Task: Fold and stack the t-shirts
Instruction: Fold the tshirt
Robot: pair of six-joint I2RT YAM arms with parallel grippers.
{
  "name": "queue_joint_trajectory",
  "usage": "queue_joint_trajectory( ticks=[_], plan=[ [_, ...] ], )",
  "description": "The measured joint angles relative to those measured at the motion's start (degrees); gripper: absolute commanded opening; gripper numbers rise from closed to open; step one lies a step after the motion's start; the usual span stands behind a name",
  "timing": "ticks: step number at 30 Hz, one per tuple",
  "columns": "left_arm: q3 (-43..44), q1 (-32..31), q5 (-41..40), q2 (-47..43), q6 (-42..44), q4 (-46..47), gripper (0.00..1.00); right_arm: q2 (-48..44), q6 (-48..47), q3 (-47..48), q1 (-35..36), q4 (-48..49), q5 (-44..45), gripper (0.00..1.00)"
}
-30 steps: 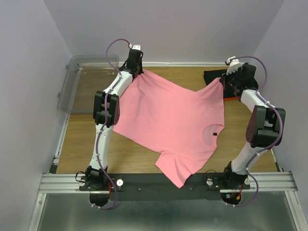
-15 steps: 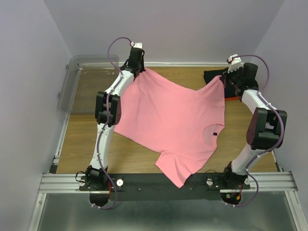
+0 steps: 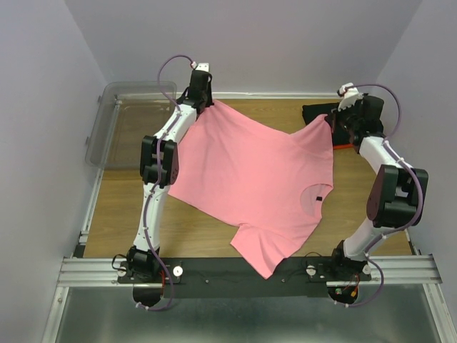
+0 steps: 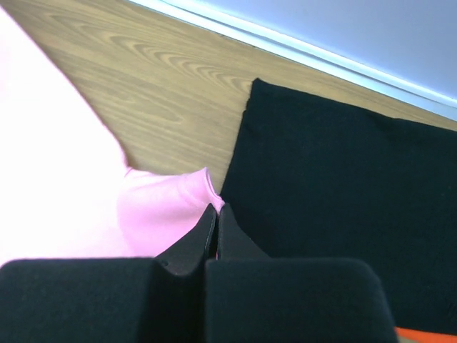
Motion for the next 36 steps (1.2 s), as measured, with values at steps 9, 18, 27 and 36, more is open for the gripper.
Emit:
queue_joint_trajectory(
  ticks=[9, 18, 27, 36],
  plan=[
    [-0.1, 0.4, 1.0, 0.1, 0.1, 0.1, 0.0, -8.6, 0.0, -6.6, 0.0, -0.6, -4.5, 0.02],
    [-3.3, 1.4, 2.6, 0.1, 0.4, 0.9, 0.0, -15.3, -0.4, -11.8, 0.0, -2.9, -7.8, 0.02],
    [-6.0, 2.5, 3.2, 0.1, 1.3, 1.1, 0.0, -23.5, -1.8, -17.9, 0.0, -5.2, -10.6, 0.02],
    [-6.0, 2.6, 3.2, 0.1, 1.6, 1.7, 0.0, -28.5, -4.4, -22.5, 0.0, -9.4, -13.8, 0.02]
  ],
)
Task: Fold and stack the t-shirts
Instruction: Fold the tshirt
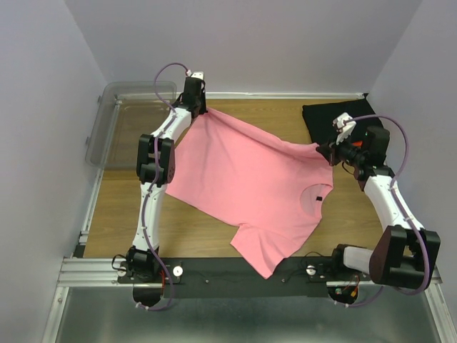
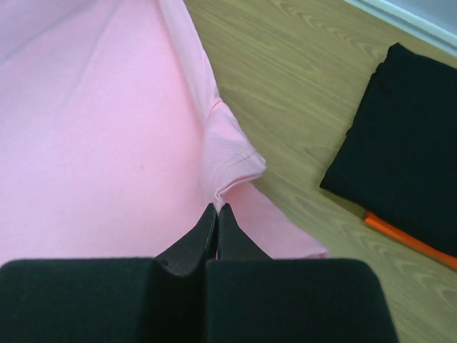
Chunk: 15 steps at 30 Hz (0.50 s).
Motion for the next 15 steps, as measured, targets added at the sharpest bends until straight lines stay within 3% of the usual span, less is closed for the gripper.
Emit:
queue_joint_trajectory(
  ticks=[15],
  plan=[
    [-6.3, 0.2, -0.1, -0.2, 0.7, 2.0, 0.0, -3.7, -2.7, -3.6, 0.0, -2.9, -0.4, 0.02]
  ],
)
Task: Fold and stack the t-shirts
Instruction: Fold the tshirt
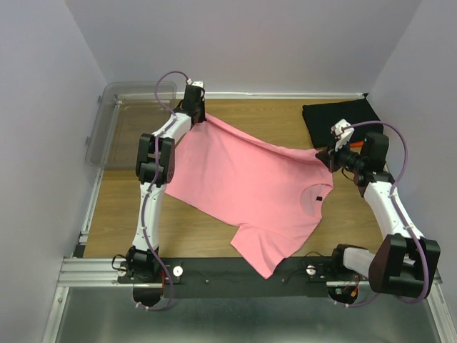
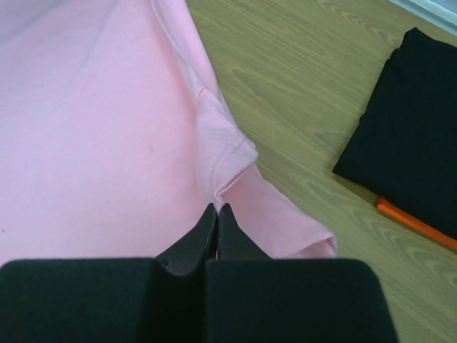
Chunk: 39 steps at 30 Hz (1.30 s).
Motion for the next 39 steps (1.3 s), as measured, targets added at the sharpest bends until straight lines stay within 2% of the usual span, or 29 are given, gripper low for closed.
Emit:
queue_joint_trajectory(
  ticks=[8, 39],
  plan=[
    [-4.3, 0.0, 0.0, -3.2, 0.7, 1.6, 0.0, -0.5, -0.2, -0.2, 0.0, -0.2, 0.7, 0.02],
    [-12.3, 0.0, -2.2, -9.3, 1.7, 2.9, 0.0, -3.1, -1.1, -2.0, 0.0, -0.7, 3.2, 0.02]
  ],
)
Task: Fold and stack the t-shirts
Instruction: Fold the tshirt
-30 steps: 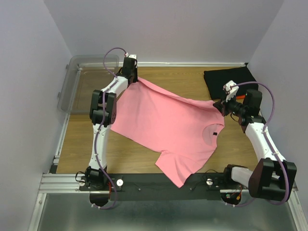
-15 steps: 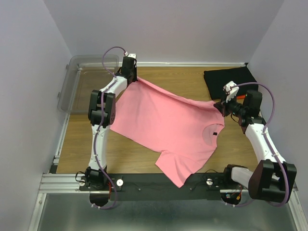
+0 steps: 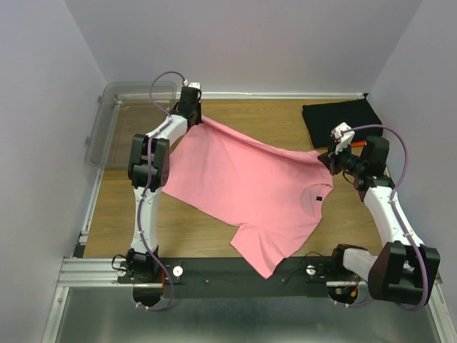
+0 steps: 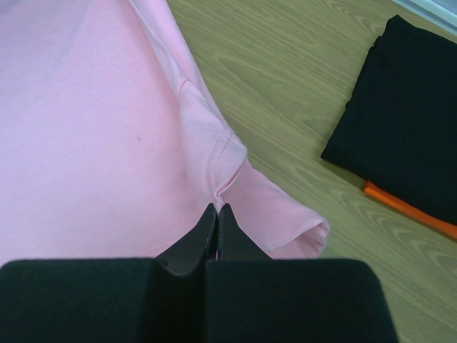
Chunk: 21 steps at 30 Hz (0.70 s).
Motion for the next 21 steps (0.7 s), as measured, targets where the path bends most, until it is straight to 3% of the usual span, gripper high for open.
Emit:
queue_joint_trajectory(
  ticks=[21],
  plan=[
    [-2.1, 0.0, -0.8, -1.0, 0.1, 0.3, 0.0, -0.5, -1.1, -0.7, 0.0, -0.7, 0.0, 0.02]
  ],
)
